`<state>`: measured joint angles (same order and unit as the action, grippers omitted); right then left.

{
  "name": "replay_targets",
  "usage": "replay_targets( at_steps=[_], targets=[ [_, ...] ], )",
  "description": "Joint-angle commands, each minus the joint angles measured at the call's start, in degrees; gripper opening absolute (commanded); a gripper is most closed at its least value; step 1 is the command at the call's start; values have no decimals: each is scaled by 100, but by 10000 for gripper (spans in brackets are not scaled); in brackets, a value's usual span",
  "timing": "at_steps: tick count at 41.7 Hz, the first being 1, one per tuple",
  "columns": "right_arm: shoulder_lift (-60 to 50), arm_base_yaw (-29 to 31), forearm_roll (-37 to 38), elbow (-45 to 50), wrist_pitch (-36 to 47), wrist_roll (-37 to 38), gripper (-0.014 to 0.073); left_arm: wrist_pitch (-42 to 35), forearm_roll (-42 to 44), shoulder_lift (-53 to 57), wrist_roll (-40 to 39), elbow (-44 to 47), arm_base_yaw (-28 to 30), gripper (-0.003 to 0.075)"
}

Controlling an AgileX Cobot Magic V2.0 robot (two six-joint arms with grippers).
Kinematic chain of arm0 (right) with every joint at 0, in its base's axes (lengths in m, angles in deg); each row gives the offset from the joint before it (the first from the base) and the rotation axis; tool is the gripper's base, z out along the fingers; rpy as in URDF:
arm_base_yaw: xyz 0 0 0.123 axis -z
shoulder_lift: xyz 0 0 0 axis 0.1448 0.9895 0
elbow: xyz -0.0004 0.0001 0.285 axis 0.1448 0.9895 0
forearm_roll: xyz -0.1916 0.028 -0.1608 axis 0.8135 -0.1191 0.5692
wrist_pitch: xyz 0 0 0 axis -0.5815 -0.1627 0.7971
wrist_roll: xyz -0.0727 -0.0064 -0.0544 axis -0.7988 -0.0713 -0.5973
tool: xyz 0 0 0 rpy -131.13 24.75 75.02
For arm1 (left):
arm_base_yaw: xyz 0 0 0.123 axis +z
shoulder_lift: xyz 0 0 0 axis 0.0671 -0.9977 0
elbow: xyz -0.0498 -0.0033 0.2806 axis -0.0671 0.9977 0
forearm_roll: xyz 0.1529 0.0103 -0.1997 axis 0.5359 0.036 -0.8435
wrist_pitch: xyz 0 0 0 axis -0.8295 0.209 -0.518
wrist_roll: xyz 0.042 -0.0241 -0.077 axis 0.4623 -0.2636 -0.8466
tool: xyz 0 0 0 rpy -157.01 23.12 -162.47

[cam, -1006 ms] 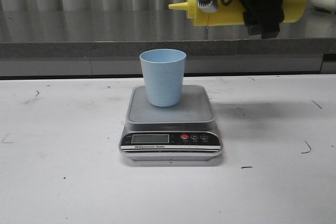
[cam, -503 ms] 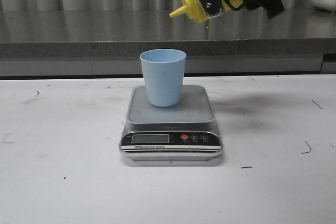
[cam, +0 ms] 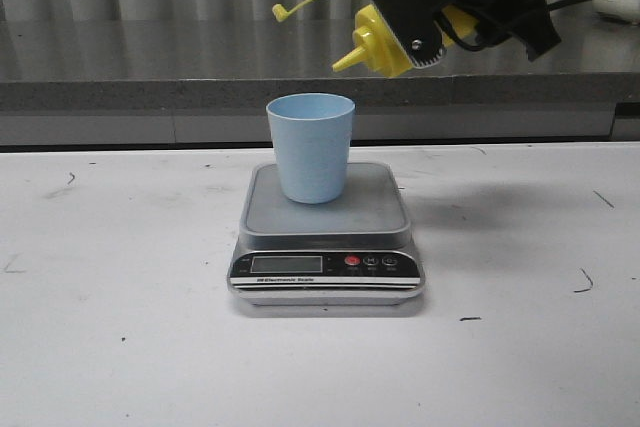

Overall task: Pour seasoning into cup on scale with both arms
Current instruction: 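Lift the bottle with the right gripper and tilt its nozzle over the cup, then tilt the bottle upright and lower it back to its spot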

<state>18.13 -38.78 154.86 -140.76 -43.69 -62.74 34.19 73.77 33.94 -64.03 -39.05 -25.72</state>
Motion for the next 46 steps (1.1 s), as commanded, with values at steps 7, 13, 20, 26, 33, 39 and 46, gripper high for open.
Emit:
replay_targets(
  at_steps=[7, 13, 20, 26, 33, 39, 46],
  targets=[
    [-410, -9, 748, -155, 10, -66, 258, -403, -17, 18, -71, -138, -2, 386],
    [-410, -9, 703, -155, 4, -19, 258, -403, -17, 18, -71, -138, -2, 386],
    [-410, -9, 279, -155, -22, 1295, 258, -403, -17, 18, -71, -138, -2, 386],
    [-459, 54, -123, -155, -59, 2978, 258, -403, -17, 18, -71, -138, -2, 386],
    [-733, 188, -727, -155, 150, 4124, 258, -403, -17, 18, -71, -138, -2, 386],
    [-1145, 437, -1643, -155, 528, 4090, 256, -403, -17, 18, -71, -138, -2, 386],
    [-1593, 974, -2982, -155, 801, 4079, 256, -403, -17, 18, -71, -138, -2, 386]
  ],
)
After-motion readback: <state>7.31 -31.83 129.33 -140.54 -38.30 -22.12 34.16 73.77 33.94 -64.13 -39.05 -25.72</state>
